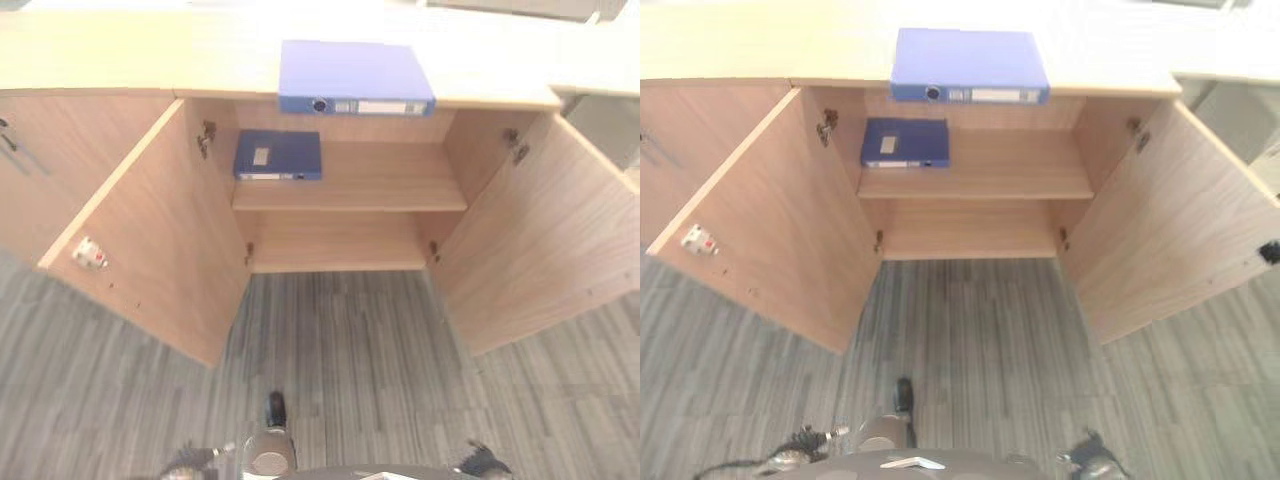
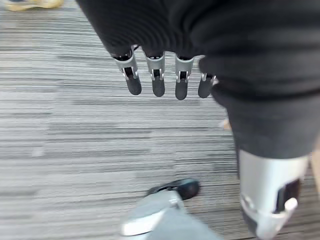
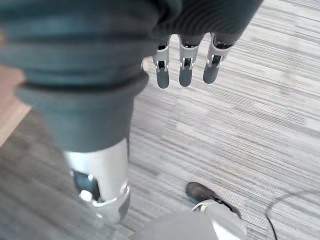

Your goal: Put the empty folder in the office cabinet

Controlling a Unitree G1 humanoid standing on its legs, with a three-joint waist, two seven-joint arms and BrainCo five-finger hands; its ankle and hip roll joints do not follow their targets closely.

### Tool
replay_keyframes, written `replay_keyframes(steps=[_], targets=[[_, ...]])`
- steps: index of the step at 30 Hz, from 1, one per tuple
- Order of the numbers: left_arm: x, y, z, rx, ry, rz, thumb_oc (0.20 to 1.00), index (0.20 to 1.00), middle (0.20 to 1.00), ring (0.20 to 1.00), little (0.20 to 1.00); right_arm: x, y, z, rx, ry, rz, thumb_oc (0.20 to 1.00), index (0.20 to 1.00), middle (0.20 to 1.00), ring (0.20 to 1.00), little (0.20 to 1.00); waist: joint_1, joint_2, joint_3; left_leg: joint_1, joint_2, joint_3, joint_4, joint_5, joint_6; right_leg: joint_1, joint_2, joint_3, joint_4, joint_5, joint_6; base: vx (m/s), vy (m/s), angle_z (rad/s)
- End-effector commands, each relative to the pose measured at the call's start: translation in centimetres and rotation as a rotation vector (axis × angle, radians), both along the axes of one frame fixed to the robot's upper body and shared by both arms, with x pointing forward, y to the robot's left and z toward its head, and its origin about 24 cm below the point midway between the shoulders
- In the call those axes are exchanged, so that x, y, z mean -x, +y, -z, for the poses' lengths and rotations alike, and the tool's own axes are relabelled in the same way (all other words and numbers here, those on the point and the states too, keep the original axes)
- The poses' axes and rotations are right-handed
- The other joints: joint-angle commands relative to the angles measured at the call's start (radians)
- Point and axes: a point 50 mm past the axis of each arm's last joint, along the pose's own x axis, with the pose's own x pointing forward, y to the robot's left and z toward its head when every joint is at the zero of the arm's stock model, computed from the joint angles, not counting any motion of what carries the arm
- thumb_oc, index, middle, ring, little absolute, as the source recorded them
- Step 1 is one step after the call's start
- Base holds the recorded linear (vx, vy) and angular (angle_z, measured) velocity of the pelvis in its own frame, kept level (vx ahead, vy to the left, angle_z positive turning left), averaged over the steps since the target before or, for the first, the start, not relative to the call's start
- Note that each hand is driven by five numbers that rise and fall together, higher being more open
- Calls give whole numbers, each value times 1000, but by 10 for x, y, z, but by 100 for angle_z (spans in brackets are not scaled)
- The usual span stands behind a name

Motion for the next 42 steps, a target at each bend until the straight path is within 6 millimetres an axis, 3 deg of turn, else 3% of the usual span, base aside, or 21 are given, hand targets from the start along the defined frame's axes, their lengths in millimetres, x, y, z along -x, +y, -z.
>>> replay_keyframes(steps=[1,2,4,5,6,7,10,11,12,14,16,19,20,22,23,27,28,29,34,38,42], targets=[[21,6,3,-58,67,45,1000,1000,1000,1000,1000,-38,-28,-18,116,-133,-111,1000,1000,1000,1000,1000,31,49,8,-232,70,-58,122,49,-17,107,-27,-38,102,146,53,266,306,-53],[10,13,-1,-77,39,51,1000,1000,1000,1000,1000,-49,-25,-22,112,-171,-129,1000,1000,1000,1000,1000,-1,61,21,-151,61,-34,100,3,5,8,-63,-122,204,194,38,279,242,-55],[-2,15,-5,-86,3,57,1000,1000,1000,1000,1000,-52,-25,-23,106,-184,-115,1000,1000,1000,1000,1000,-42,76,30,-57,51,-19,60,-30,6,-85,-66,-192,187,135,23,314,204,-48],[-2,15,-5,-86,3,57,1000,1000,1000,1000,1000,-52,-25,-23,106,-184,-115,1000,1000,1000,1000,1000,-42,76,30,-57,51,-19,60,-30,6,-85,-66,-192,187,135,23,393,33,-48],[-13,13,-7,-91,-22,97,1000,1000,1000,1000,1000,-53,-23,-23,107,-186,-127,1000,1000,1000,1000,1000,-80,77,35,10,49,-10,44,-74,-12,-148,-88,-259,60,72,31,274,-19,-23],[-13,13,-7,-91,-22,97,1000,1000,1000,1000,1000,-53,-23,-23,107,-186,-127,1000,1000,1000,1000,1000,-80,77,35,10,49,-10,44,-74,-12,-148,-88,-259,60,72,31,342,-68,-20],[-23,5,-8,-100,-45,148,1000,1000,1000,1000,1000,-54,-20,-23,116,-184,-158,1000,1000,1000,1000,1000,-120,65,54,68,60,-14,40,-95,-38,-163,-119,-284,-155,129,64,276,-150,26],[-35,26,-18,-138,-61,133,1000,1000,1000,1000,1000,-59,-21,-26,109,-196,-174,1000,1000,1000,1000,1000,-142,65,48,99,74,-21,33,-102,-64,-205,-140,-265,-211,171,90,291,-144,59],[-35,27,-18,-138,-61,133,1000,1000,1000,1000,1000,-59,-20,-26,108,-197,-175,1000,1000,1000,1000,1000,-141,65,52,103,76,-20,32,-103,-64,-200,-138,-266,-214,171,90,361,-282,65],[-11,39,-15,-171,-31,98,1000,1000,1000,1000,1000,-62,-22,-29,114,-240,-166,1000,1000,1000,1000,1000,-141,49,51,136,98,-43,29,-107,-91,-210,-168,-214,-220,216,110,249,-335,48],[-9,38,-15,-196,-33,126,1000,1000,1000,1000,1000,-68,-21,-32,123,-266,-189,1000,1000,1000,1000,1000,-139,38,46,153,118,-56,22,-104,-111,-213,-161,-179,-197,224,116,159,-258,36],[-12,37,-15,-200,-40,130,1000,1000,1000,1000,1000,-69,-21,-33,129,-271,-211,1000,1000,1000,1000,1000,-140,33,37,169,125,-58,15,-111,-119,-199,-150,-171,-204,203,117,114,-174,32],[-11,34,-14,-180,-48,116,1000,1000,1000,1000,1000,-65,-22,-31,120,-251,-192,1000,1000,1000,1000,1000,-136,38,33,178,139,-74,9,-106,-126,-196,-126,-156,-191,179,108,166,-346,16],[-4,22,-9,-143,-47,103,1000,1000,1000,1000,1000,-58,-36,-32,130,-254,-125,1000,1000,1000,1000,1000,-141,72,26,165,194,-119,32,-66,-137,-176,-57,-153,-158,114,68,149,-426,-5],[-12,13,-9,-133,-71,139,1000,1000,1000,1000,1000,-54,-43,-32,146,-243,-103,1000,1000,1000,1000,1000,-140,91,34,134,212,-124,60,18,-142,-147,-29,-179,-162,90,43,20,-213,33],[-12,13,-9,-132,-71,139,1000,1000,1000,1000,1000,-54,-43,-32,147,-243,-103,1000,1000,1000,1000,1000,-143,92,34,132,214,-128,60,19,-143,-146,-27,-183,-163,89,42,2,-71,29],[-19,7,-9,-132,-101,158,1000,1000,1000,1000,1000,-49,-47,-31,163,-229,-96,1000,1000,1000,1000,1000,-145,102,33,123,226,-76,61,61,-142,-119,-17,-229,-176,75,28,59,-284,49],[-19,0,-8,-158,-123,165,1000,1000,1000,1000,1000,-44,-57,-31,199,-219,-66,1000,1000,1000,1000,1000,-136,119,16,132,193,-68,47,41,-136,-78,0,-261,-218,64,17,60,-308,50],[-26,-2,-13,-213,-184,170,1000,1000,1000,1000,1000,-45,-63,-33,235,-235,-55,1000,1000,1000,1000,1000,-130,134,8,129,149,-81,23,8,-130,-58,-1,-290,-231,51,16,16,-25,18],[-40,13,-29,-347,-295,214,1000,1000,1000,1000,1000,-42,-73,-36,264,-253,-9,1000,1000,1000,1000,1000,-125,149,5,135,112,-115,-25,-28,-120,-57,-13,-303,-213,52,24,13,82,5],[-47,38,-54,-556,-421,255,1000,1000,1000,1000,1000,-38,-70,-35,265,-269,-4,1000,1000,1000,1000,1000,-106,135,-8,169,91,-110,-57,-51,-110,-38,-45,-301,-216,68,50,73,146,11]])
